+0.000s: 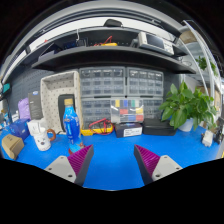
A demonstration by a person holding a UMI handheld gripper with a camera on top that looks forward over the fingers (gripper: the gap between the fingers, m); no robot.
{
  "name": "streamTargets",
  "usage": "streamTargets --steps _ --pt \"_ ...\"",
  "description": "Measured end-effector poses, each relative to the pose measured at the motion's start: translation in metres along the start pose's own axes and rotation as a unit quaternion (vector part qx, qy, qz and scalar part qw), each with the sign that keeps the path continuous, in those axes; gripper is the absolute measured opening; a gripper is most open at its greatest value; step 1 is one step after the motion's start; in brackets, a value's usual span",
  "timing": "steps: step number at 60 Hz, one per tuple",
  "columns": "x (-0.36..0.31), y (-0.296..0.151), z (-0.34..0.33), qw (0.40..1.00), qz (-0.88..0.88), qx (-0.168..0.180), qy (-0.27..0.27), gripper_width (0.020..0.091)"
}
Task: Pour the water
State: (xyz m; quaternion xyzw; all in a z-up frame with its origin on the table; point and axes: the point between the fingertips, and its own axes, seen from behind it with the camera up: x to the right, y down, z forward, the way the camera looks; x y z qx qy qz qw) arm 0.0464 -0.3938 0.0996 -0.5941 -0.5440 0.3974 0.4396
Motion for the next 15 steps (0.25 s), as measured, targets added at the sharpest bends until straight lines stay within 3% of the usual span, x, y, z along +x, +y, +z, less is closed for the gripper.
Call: streamTargets --steps 15 --pt "0.017 -0.012 -0.011 1.0 -0.001 0.02 0.021 0.0826"
